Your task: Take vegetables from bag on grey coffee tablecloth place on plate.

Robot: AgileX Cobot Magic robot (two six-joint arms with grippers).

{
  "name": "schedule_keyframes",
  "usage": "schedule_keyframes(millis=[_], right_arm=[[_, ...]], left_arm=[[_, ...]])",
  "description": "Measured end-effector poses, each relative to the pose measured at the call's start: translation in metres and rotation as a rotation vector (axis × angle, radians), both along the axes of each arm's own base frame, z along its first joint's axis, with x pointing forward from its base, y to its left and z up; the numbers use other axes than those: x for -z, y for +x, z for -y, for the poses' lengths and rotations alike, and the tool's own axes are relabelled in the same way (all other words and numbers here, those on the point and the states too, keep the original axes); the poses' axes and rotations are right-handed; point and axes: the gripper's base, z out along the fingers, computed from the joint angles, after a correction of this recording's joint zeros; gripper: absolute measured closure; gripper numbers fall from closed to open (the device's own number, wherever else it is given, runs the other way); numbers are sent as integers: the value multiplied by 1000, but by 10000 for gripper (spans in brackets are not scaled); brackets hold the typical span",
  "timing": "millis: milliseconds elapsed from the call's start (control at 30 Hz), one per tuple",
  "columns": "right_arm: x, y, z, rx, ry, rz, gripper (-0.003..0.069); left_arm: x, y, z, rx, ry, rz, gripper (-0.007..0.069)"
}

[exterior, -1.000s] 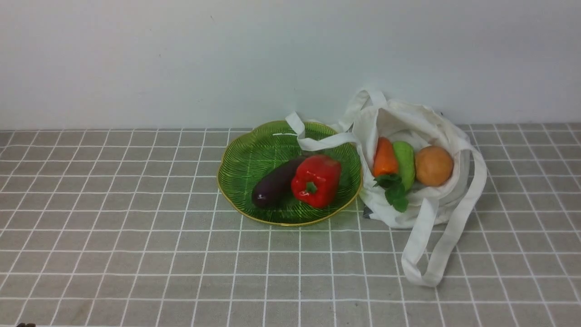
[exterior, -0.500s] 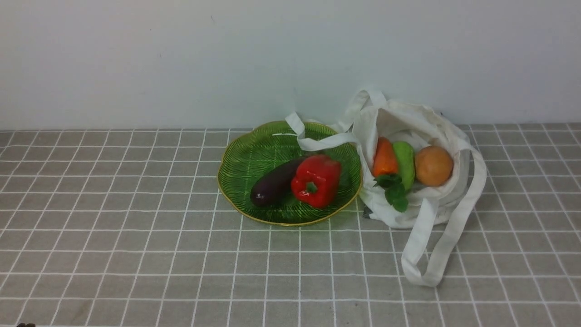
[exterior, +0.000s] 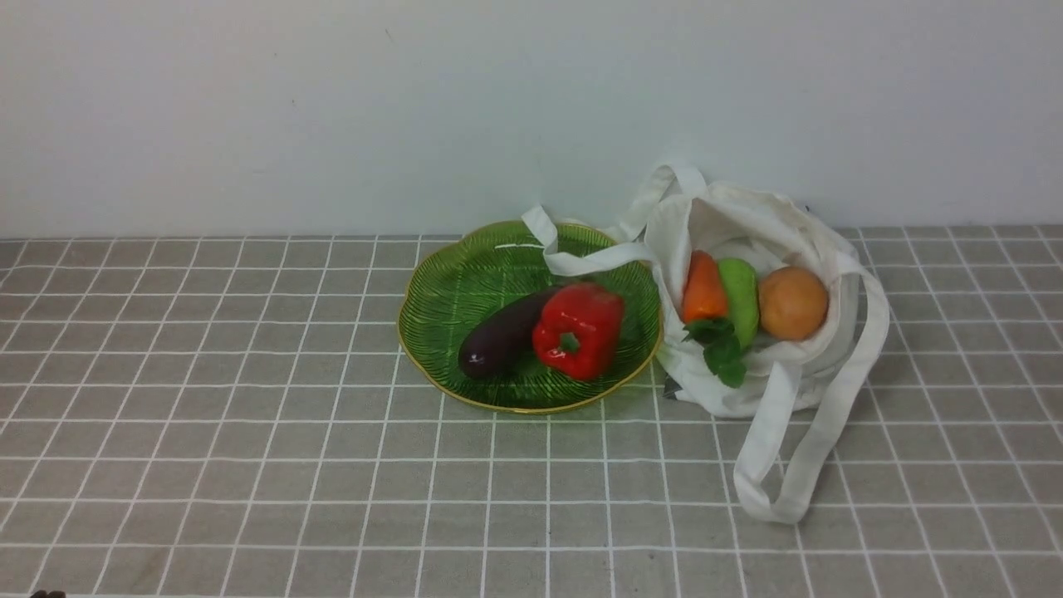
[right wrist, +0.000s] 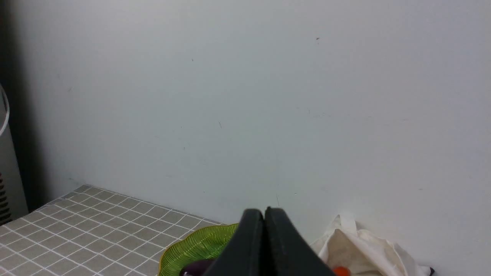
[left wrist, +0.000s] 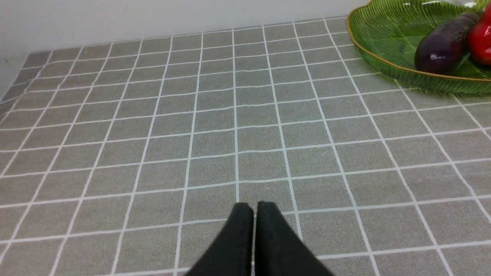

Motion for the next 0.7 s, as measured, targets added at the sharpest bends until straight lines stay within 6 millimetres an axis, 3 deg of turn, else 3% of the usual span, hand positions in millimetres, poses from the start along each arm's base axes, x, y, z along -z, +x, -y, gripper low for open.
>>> schedule_keyframes(millis=[700], right_arm=[[3, 1, 1, 19, -60, 1, 673]], left_arm=[[0, 0, 0, 0, 0, 0, 629]])
